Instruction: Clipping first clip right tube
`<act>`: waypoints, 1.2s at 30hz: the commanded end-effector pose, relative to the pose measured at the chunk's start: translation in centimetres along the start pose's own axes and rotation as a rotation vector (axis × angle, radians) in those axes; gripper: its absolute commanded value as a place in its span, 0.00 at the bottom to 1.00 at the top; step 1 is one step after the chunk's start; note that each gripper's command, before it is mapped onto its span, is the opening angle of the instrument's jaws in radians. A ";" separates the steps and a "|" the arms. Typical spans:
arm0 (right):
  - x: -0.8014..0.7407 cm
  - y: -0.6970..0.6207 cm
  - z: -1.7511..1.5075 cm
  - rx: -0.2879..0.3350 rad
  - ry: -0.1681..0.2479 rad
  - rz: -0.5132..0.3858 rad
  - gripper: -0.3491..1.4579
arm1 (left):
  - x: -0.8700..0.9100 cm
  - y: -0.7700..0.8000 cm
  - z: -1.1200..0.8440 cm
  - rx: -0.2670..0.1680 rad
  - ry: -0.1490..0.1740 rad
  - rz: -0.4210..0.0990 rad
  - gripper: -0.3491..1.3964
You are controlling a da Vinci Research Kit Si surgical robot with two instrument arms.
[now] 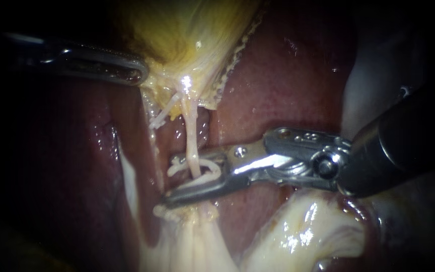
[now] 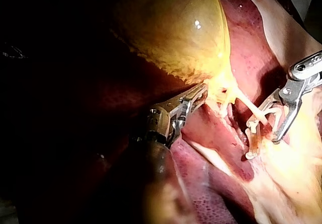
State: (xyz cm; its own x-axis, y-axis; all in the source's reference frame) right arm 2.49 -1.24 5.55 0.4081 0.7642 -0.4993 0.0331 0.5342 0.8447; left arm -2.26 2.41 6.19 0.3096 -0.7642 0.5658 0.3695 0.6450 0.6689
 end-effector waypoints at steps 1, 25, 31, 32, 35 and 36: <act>-0.01 -0.01 0.01 0.004 -0.003 0.003 0.43 | 0.00 0.00 0.00 0.000 0.000 0.000 0.00; -0.16 0.10 -0.14 0.062 -0.049 0.052 0.00 | 0.00 0.00 -0.01 0.001 0.000 0.000 0.00; -0.16 0.12 -0.14 0.084 -0.063 0.039 0.00 | 0.00 0.00 -0.01 0.000 0.000 0.000 0.00; -0.16 0.12 -0.14 0.084 -0.064 0.038 0.00 | 0.00 0.00 -0.01 0.000 0.000 0.000 0.00; -0.16 0.13 -0.14 0.084 -0.063 0.038 0.00 | 0.00 0.00 -0.01 0.000 0.000 0.000 0.00; -0.16 0.13 -0.14 0.084 -0.063 0.038 0.00 | 0.00 0.00 -0.01 0.000 0.000 0.000 0.00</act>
State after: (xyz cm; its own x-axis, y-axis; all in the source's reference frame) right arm 2.30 -1.24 5.71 0.4678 0.7576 -0.4552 0.0914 0.4708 0.8775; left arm -2.25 2.41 6.19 0.3098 -0.7641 0.5659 0.3689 0.6451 0.6691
